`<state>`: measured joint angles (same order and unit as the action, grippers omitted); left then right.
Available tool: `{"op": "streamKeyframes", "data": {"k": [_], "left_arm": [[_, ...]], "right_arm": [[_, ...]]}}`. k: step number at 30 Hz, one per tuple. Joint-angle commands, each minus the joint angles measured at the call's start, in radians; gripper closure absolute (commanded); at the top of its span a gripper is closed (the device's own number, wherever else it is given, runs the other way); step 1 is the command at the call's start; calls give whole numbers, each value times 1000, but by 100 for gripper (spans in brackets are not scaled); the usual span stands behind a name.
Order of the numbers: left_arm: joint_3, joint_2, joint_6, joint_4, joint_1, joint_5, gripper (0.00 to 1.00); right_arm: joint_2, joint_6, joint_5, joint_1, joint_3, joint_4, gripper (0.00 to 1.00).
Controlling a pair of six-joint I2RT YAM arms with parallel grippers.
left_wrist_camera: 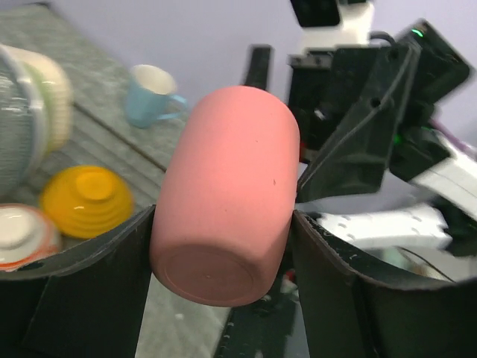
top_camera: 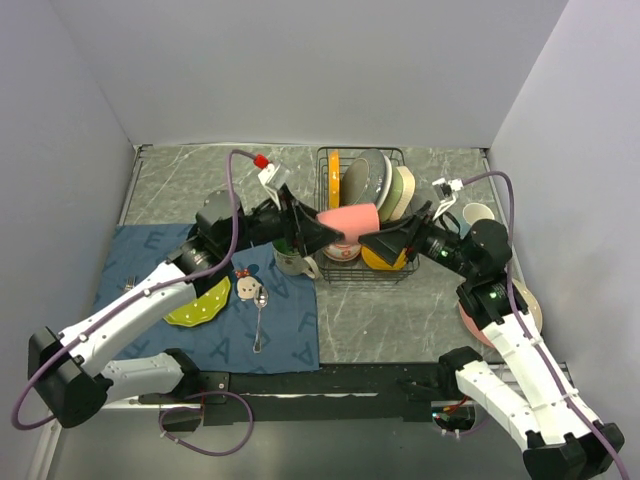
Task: Load the mixed dishes into the dish rack
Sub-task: Pass the cup from the right arm to the left, then place the cup upside down on the dish rack
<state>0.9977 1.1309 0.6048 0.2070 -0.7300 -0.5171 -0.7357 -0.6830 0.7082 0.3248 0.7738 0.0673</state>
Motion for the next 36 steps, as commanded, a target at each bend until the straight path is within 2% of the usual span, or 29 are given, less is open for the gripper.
{"op": "streamKeyframes", "data": {"k": [1,8,14,19,22,23,25,26,27,29,36], "left_arm": [[143,53,-99,-254,-3,210,99],[366,265,-163,-564,-26,442,99],[563,473,-198,-739,-92,577,99],[647,584,-223,-849,-161,678,99],[650,599,-215,-844,-178,709,99],[650,602,-212,-842,-178,707,99],[656,613,-209,-837,-181,703,99],[667,619,-209,-842,-181,700,99],[674,625,-212,-851,-184,695,99],[699,648,-221,-877,-190,694,99],[723,687,-244,-900,-204,652,99]], "right_arm": [[31,108,-359,0,32,-258,0],[2,155,-663,0,117,-513,0],[7,146,-734,0,124,-566,0],[-43,166,-734,0,116,-561,3],[-116,161,-675,0,105,-488,21],[-135,160,-653,0,96,-463,33],[-192,137,-633,-1,99,-443,46],[-209,131,-616,0,99,-436,58],[-237,120,-615,0,96,-426,64],[-257,112,-613,2,88,-393,73],[-404,103,-550,-1,87,-230,86]]}}
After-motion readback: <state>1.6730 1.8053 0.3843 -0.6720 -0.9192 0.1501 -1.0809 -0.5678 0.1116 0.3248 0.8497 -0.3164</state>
